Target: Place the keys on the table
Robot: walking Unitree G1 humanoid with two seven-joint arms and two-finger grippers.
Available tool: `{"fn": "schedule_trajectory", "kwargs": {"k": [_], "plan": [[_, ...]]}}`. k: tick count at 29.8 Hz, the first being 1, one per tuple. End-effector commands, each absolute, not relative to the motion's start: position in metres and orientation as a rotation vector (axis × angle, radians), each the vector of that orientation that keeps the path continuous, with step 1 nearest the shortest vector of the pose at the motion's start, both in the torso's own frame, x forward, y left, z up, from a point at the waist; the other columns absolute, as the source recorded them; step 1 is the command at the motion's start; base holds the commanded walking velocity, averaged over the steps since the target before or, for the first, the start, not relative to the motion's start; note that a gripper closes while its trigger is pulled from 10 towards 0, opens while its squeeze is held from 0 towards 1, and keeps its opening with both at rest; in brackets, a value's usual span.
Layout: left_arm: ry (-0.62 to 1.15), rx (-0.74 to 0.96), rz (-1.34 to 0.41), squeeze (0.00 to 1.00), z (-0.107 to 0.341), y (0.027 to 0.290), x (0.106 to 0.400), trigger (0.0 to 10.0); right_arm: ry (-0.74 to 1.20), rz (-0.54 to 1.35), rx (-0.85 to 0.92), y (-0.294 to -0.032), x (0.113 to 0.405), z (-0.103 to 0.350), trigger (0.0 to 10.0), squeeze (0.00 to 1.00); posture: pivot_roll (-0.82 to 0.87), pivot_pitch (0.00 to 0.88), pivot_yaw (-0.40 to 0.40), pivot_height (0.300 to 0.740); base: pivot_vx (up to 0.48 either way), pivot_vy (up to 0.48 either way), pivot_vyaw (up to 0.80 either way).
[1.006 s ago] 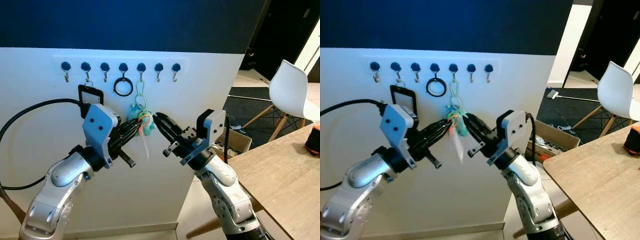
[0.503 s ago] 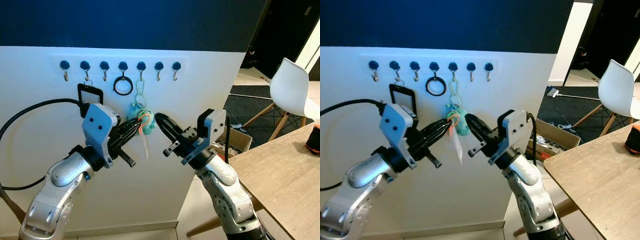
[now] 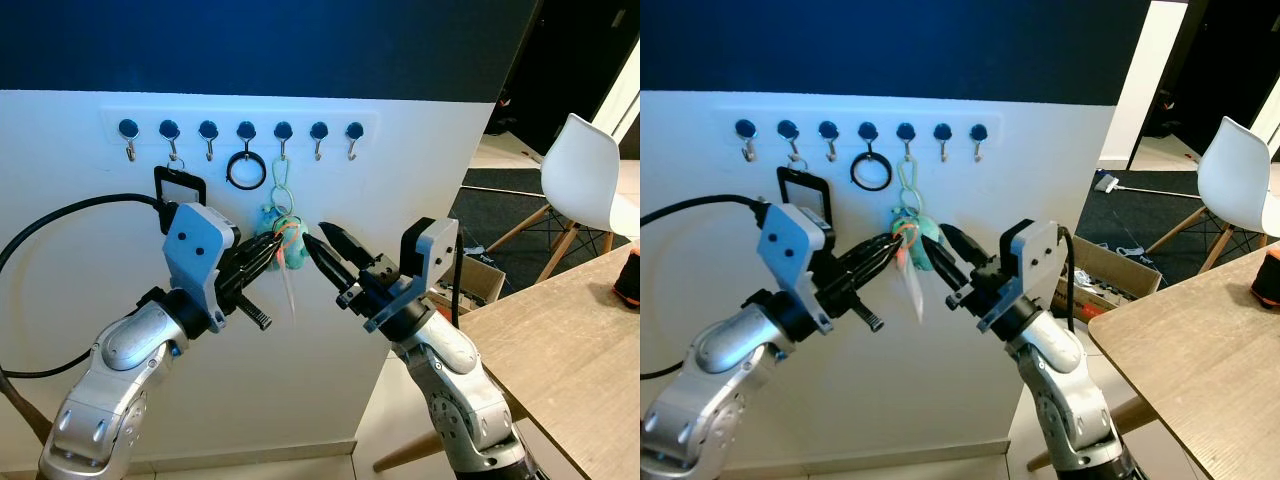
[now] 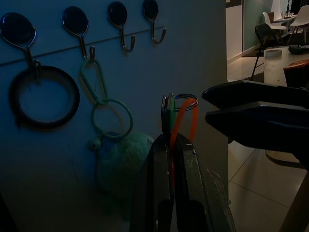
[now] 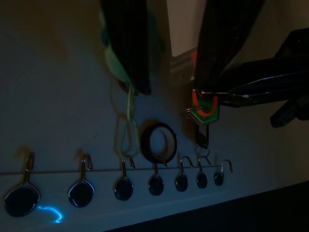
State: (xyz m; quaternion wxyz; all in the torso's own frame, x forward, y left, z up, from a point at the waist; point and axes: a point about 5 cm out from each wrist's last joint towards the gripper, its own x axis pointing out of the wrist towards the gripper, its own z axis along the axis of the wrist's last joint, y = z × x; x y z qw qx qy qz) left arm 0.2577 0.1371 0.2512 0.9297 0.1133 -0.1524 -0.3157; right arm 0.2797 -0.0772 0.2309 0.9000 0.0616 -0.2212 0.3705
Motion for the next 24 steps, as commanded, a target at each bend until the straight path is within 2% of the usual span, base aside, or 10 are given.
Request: {"fn": "schedule_trajectory", "kwargs": {"k": [1,11,24], "plan": [[-0.32,0.244,-0.648,0.0,0.254,0.137,0.258,10.0,-0.454,0.776,0.122,-0.077,0.276,0.231,10.0,0.0,0.15,0.068,-0.045,0.74,0.0,0.0,0.0],[-0.314,0.25,-0.668,0.0,0.251,0.135,0.256,10.0,-0.465,0.819,0.194,-0.071,0.276,0.239,10.0,0.0,0.16,0.061,-0.047,0.74,0.0,0.0,0.0],[-0.335,0.239,-0.693,0.0,0.256,0.13,0.251,10.0,-0.438,0.835,0.178,-0.067,0.279,0.234,10.0,0.0,0.16,0.063,-0.051,0.74,0.0,0.0,0.0]]}}
